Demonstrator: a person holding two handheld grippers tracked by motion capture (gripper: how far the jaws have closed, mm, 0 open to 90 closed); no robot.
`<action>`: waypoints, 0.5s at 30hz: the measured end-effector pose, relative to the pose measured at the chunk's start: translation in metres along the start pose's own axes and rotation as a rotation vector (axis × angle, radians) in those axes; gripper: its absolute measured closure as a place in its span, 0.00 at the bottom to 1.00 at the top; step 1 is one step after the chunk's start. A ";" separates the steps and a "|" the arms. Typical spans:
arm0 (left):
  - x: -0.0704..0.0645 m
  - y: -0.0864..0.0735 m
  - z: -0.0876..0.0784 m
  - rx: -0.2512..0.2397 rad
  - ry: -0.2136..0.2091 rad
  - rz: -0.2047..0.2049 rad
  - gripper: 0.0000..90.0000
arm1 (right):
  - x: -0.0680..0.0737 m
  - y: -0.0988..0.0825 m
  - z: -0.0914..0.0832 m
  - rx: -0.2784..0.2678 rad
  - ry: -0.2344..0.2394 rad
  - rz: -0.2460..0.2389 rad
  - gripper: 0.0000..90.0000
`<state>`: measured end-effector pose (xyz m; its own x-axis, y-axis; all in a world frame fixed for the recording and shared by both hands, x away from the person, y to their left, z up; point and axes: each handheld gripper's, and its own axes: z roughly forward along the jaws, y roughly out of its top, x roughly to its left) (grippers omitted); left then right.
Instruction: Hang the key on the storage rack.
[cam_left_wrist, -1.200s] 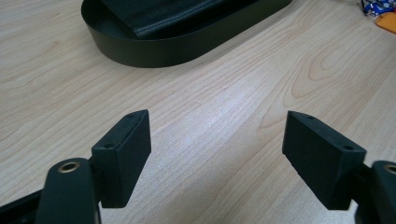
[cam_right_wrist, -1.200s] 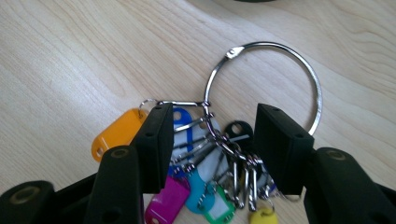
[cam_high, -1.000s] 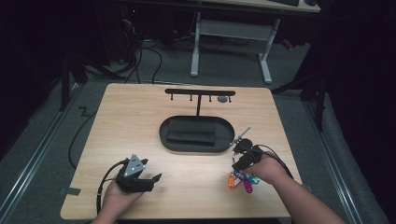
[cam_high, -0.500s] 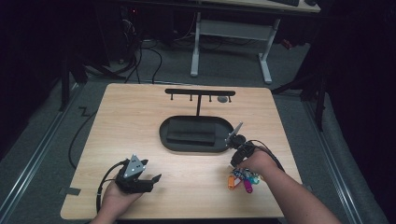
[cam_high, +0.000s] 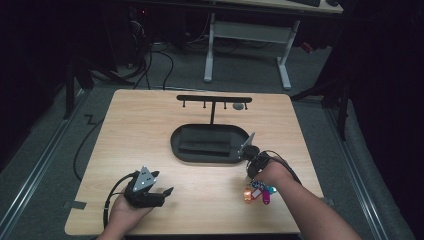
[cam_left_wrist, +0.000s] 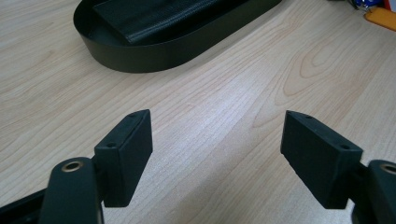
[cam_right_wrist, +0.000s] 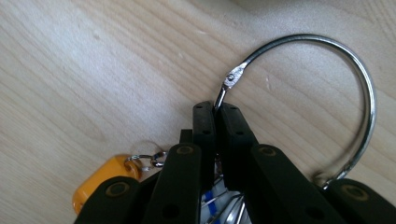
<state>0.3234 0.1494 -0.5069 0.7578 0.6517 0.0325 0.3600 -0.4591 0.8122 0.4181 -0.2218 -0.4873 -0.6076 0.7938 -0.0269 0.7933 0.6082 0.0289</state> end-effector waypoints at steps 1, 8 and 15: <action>0.000 0.000 0.000 0.000 0.000 -0.001 0.28 | 0.001 -0.001 -0.001 0.000 -0.003 -0.012 0.96; 0.001 -0.001 0.001 0.003 0.003 -0.001 0.28 | 0.009 -0.010 -0.038 -0.019 -0.015 -0.028 0.97; -0.001 0.000 0.001 0.011 0.012 0.014 0.29 | 0.009 -0.018 -0.077 -0.079 -0.043 -0.142 0.97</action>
<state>0.3228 0.1482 -0.5075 0.7561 0.6525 0.0509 0.3555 -0.4748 0.8051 0.3953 -0.2258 -0.4116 -0.7098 0.7000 -0.0787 0.6930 0.7139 0.1002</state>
